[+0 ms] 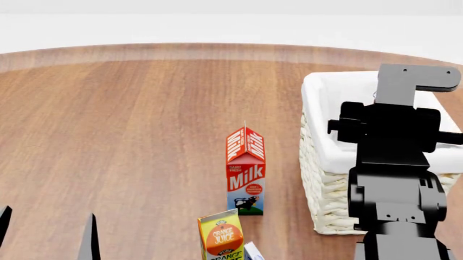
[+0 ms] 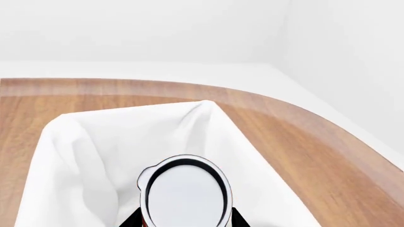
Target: Pick up the tomato sauce, and put it in the basket.
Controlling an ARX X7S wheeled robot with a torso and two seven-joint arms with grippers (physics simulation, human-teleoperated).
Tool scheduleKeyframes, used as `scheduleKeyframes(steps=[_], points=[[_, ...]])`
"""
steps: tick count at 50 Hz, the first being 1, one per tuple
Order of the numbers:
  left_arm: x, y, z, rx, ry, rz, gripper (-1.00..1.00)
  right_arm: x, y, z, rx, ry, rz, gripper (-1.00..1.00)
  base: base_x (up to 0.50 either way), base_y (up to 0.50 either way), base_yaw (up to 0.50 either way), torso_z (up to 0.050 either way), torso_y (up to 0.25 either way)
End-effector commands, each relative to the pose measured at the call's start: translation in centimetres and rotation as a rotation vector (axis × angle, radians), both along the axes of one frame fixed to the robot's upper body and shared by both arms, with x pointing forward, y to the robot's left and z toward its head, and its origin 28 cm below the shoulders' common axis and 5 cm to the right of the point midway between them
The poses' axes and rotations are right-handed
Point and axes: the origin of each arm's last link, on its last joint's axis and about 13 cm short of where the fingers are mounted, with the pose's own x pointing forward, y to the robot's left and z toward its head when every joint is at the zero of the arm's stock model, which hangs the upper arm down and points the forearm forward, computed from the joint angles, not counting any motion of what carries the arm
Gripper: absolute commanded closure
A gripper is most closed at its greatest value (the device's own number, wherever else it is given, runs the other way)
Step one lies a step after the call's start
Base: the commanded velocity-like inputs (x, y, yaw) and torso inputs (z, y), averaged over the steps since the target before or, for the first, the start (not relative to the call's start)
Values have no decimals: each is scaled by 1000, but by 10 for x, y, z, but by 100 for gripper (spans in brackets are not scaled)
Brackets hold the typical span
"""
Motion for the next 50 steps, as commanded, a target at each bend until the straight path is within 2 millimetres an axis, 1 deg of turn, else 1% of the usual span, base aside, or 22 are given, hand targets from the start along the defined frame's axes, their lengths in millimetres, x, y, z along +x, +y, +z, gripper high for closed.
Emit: scheduleKeyframes(steps=[1, 6, 7, 19, 22, 28, 29, 36, 37, 39, 42, 44, 45, 46, 47, 49, 50], points=[[0, 0, -1, 0, 3, 0, -100, -2, -1, -7, -21, 26, 11, 100, 0, 0, 0, 0, 0], [0, 0, -1, 0, 3, 1, -100, -2, -1, -5, -13, 22, 15, 100, 0, 0, 0, 0, 0], [0, 0, -1, 1, 3, 0, -100, -2, -1, -4, -10, 20, 14, -100, 0, 0, 0, 0, 0], [1, 0, -1, 1, 2, 0, -100, 0, -2, -1, -11, 0, 10, -100, 0, 0, 0, 0, 0], [1, 0, -1, 1, 2, 0, -100, 1, -2, 3, -4, -23, 14, -100, 0, 0, 0, 0, 0], [1, -1, -1, 2, 4, -1, -100, 8, 2, 21, -11, -131, 41, -100, 0, 0, 0, 0, 0], [1, -1, -1, 3, 3, 0, -100, 10, 2, 28, 0, -166, 47, -100, 0, 0, 0, 0, 0], [1, -1, -1, 1, 6, -4, -100, 16, 3, 58, 7, -307, 98, -100, 0, 0, 0, 0, 0], [1, -1, -2, 0, 5, -4, -100, 17, 3, 64, 25, -352, 108, -100, 0, 0, 0, 0, 0], [1, -1, -1, 0, 5, -5, -100, 18, 3, 69, 36, -388, 111, -100, 0, 0, 0, 0, 0], [1, -2, -2, 1, 6, -9, -100, 19, 3, 85, 38, -490, 134, -100, 0, 0, 0, 0, 0], [1, -2, -2, 2, 6, -8, -100, 10, 5, 90, 23, -532, 148, -100, 0, 0, 0, 0, 0], [1, -2, -2, 1, 5, -9, -100, 4, 7, 98, 19, -572, 161, -100, 0, 0, 0, 0, 0], [1, -2, -2, 2, 5, -9, -100, 0, 8, 101, 10, -587, 171, -100, 0, 0, 0, 0, 0], [1, -2, -3, 3, 7, -9, -100, -10, 10, 109, 18, -632, 192, -100, 0, 0, 0, 0, 0], [0, -3, -2, 3, 6, -10, -100, -22, 13, 117, -12, -677, 209, -100, 0, 0, 0, 0, 0], [0, -2, -2, 4, 6, -9, -100, -32, 15, 122, -14, -712, 230, -100, 0, 0, 0, 0, 0]])
